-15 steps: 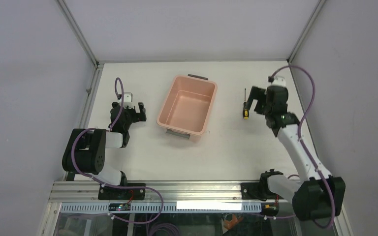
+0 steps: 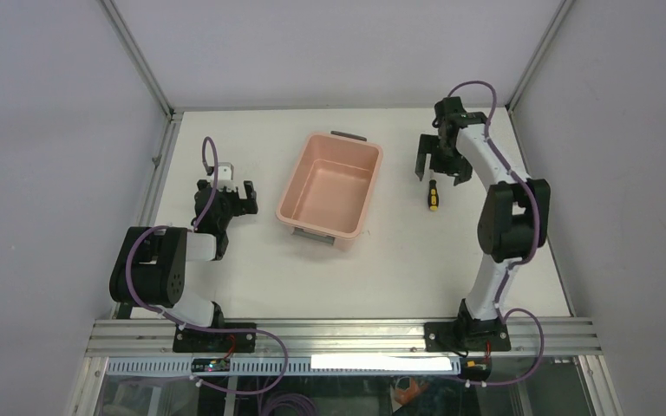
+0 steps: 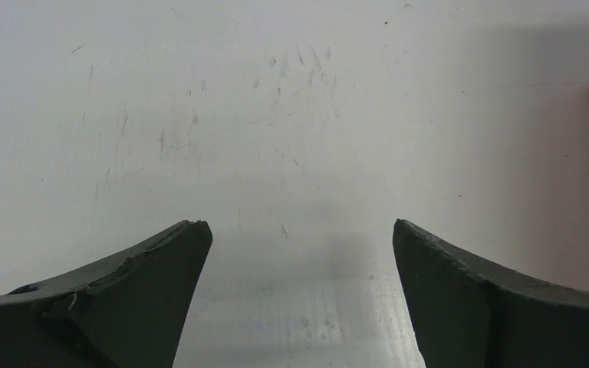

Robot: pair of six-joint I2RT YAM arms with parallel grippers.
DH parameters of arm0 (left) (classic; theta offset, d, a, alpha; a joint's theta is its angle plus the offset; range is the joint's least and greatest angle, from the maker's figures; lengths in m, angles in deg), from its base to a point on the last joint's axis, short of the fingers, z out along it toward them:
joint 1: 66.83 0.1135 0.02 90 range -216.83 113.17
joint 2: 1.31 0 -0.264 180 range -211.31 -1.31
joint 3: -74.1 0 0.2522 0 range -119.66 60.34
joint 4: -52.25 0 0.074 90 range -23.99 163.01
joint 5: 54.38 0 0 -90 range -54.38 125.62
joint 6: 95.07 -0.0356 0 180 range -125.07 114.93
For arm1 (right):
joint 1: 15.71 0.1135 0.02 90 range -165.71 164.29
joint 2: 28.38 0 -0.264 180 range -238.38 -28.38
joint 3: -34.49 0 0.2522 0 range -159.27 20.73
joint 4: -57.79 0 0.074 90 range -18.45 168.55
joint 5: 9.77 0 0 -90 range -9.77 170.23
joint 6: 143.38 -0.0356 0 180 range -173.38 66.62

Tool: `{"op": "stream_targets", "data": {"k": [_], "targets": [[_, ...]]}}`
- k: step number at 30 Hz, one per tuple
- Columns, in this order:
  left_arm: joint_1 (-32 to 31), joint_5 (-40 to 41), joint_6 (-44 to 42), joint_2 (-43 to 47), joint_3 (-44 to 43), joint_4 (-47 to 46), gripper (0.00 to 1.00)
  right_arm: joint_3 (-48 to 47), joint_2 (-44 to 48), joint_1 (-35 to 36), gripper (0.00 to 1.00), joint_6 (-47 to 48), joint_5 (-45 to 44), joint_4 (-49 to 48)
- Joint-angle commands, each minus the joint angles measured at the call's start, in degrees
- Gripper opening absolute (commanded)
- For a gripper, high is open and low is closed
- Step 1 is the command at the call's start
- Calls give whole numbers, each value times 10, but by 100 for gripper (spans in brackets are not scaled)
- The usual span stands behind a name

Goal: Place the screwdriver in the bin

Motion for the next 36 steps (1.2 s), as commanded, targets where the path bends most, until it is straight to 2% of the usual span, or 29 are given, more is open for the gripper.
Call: {"op": "stream_targets", "data": {"k": [1, 6, 11, 16, 17, 19, 21, 28, 32, 36], "targets": [[-4, -4, 9, 16, 1, -15, 99, -42, -64, -7, 93, 14, 29, 50], [-4, -4, 9, 16, 1, -15, 99, -15, -126, -12, 89, 17, 33, -3], [-4, -4, 9, 16, 1, -15, 99, 23, -148, -18, 76, 6, 29, -45], [-4, -4, 9, 16, 1, -15, 99, 68, -142, -28, 50, -8, 37, -104], [-4, -4, 9, 16, 1, -14, 99, 72, -143, -29, 44, -7, 40, -111], [-4, -4, 9, 16, 1, -15, 99, 72, -137, -30, 24, -5, 46, -108], [-4, -4, 9, 16, 1, -15, 99, 63, -118, -29, 13, 7, 54, -94], [-4, -4, 9, 16, 1, -15, 99, -29, -12, -26, 1, 5, 32, 44], [-4, -4, 9, 16, 1, -15, 99, -96, 15, -15, 0, -13, 40, 110], [-4, -4, 9, 16, 1, -15, 99, -195, 17, 46, 1, -33, 10, 172]]}}
